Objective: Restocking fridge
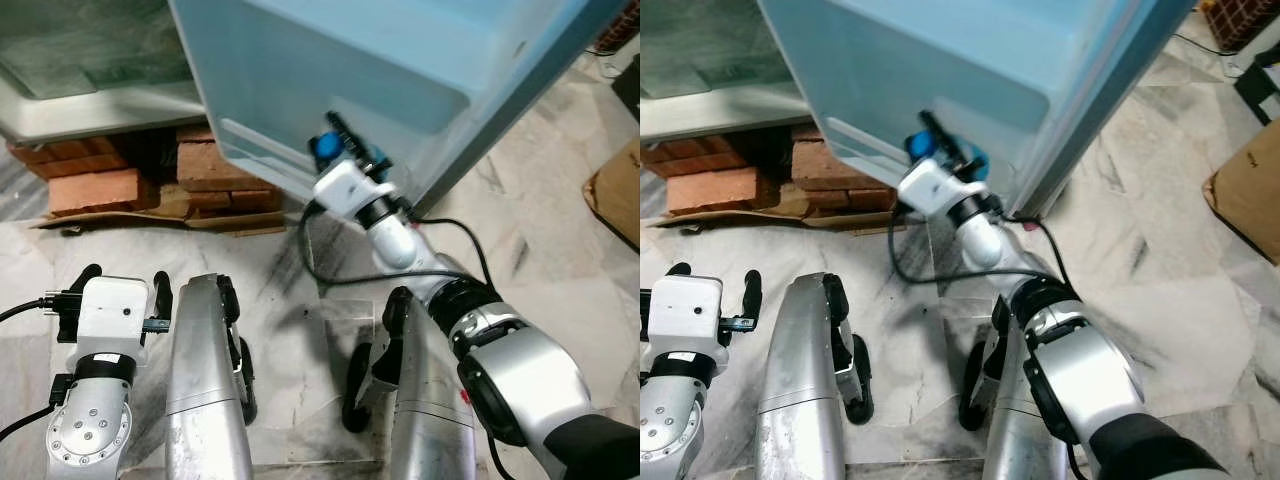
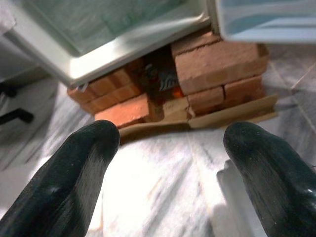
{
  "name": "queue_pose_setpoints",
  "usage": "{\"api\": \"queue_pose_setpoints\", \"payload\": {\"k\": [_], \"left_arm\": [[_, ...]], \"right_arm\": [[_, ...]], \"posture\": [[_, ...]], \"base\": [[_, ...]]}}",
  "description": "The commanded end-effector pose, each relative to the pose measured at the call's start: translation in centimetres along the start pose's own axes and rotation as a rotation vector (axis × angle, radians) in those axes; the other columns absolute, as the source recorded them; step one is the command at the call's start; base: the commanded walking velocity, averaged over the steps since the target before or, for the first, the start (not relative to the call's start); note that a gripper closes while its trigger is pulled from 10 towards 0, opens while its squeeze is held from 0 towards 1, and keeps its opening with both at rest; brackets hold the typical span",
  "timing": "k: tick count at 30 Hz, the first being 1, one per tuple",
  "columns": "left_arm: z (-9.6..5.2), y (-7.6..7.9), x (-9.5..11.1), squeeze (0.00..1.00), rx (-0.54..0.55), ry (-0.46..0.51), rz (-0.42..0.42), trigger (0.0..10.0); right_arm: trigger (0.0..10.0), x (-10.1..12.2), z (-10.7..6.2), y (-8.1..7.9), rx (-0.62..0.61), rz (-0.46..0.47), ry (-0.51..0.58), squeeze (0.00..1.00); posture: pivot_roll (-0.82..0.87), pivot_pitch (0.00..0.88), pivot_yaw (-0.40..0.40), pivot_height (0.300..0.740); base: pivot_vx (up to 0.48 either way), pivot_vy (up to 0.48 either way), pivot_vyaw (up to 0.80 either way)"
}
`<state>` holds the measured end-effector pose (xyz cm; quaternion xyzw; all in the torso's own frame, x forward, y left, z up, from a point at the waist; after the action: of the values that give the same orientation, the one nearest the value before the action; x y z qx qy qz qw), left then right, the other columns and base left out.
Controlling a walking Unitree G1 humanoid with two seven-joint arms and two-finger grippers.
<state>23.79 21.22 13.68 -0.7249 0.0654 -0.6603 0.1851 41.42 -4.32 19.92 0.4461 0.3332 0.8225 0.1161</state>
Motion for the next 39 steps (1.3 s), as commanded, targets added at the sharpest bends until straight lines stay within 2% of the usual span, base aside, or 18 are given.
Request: {"api": "queue_pose_setpoints", "payload": {"k": [1, 4, 5, 10, 14, 19, 21, 25, 32, 34, 39], "left_arm": [[-0.4, -0.2, -0.5, 0.0, -0.009, -0.027, 0.005, 10.0], [-0.3, -0.2, -0.5, 0.0, -0.012, -0.031, 0.004, 10.0], [-0.2, -0.2, -0.5, 0.0, -0.012, -0.032, 0.003, 10.0], [0.2, -0.2, -0.6, 0.0, -0.013, -0.037, 0.003, 10.0], [0.6, -0.1, -0.8, 0.0, -0.014, -0.04, 0.005, 10.0], [1.3, 0.0, -0.9, 0.0, -0.014, -0.033, 0.003, 10.0], [1.5, 0.1, -0.9, 0.0, -0.014, -0.031, 0.002, 10.0], [2.3, 0.4, -0.8, 0.0, -0.006, -0.019, -0.01, 10.0], [3.3, 0.4, -0.7, 0.0, 0.017, 0.001, -0.025, 10.0], [3.5, 0.6, -0.8, 0.0, 0.018, 0.003, -0.029, 10.0], [4.3, 1.2, -0.6, 0.0, 0.022, 0.021, -0.047, 10.0]], "right_arm": [[10.0, -5.4, -2.9, 0.1, -0.015, 0.084, -0.255, 0.0], [10.0, -6.4, -3.3, 0.9, -0.05, 0.132, -0.306, 0.0], [10.0, -6.7, -3.5, 1.2, -0.061, 0.141, -0.322, 1.0], [10.0, -7.5, -3.8, 2.7, -0.112, 0.144, -0.358, 1.0], [10.0, -7.2, -3.2, 3.7, -0.133, 0.147, -0.35, 1.0], [10.0, -5.2, -1.2, 5.1, -0.156, 0.139, -0.267, 1.0], [10.0, -4.9, -0.9, 5.1, -0.153, 0.145, -0.253, 1.0], [10.0, -2.9, 0.8, 5.7, -0.15, 0.171, -0.181, 1.0], [10.0, -0.2, 2.6, 6.4, -0.127, 0.157, -0.082, 1.0], [10.0, 0.4, 3.0, 6.7, -0.127, 0.168, -0.066, 1.0], [10.0, 0.8, 3.6, 6.4, -0.097, 0.271, -0.069, 1.0]], "posture": [[0.3, 0.474, -0.05, 0.509], [0.3, 0.472, -0.048, 0.509], [0.3, 0.468, -0.047, 0.509], [0.3, 0.454, -0.044, 0.509], [0.3, 0.436, -0.043, 0.509], [0.28, 0.4, -0.05, 0.509], [0.28, 0.4, -0.05, 0.509], [0.27, 0.361, -0.062, 0.509], [0.25, 0.316, -0.077, 0.509], [0.24, 0.304, -0.081, 0.509], [0.22, 0.27, -0.088, 0.509]], "base": [[0.0, 0.0, 0.0], [0.0, 0.0, 0.0], [0.0, 0.0, 0.0], [0.0, 0.0, 0.0], [0.0, 0.0, 0.0], [0.0, 0.0, 0.0], [0.0, 0.0, 0.0], [0.0, 0.0, 0.0], [0.0, 0.0, 0.0], [0.0, 0.0, 0.0], [0.0, 0.0, 0.0]]}}
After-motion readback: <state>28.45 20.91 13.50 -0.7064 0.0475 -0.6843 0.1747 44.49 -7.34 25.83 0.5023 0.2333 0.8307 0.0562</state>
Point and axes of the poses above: a point about 5 cm out from each wrist's last joint towards the gripper, its own z axis pointing out of the wrist towards the gripper, its own x axis along the axis of the wrist's last joint, y = z × x, the point moved 5 cm from there along z, pointing out of the wrist towards the gripper, and after that the axes turned 1 degree about -z, right-handed, at the moved point
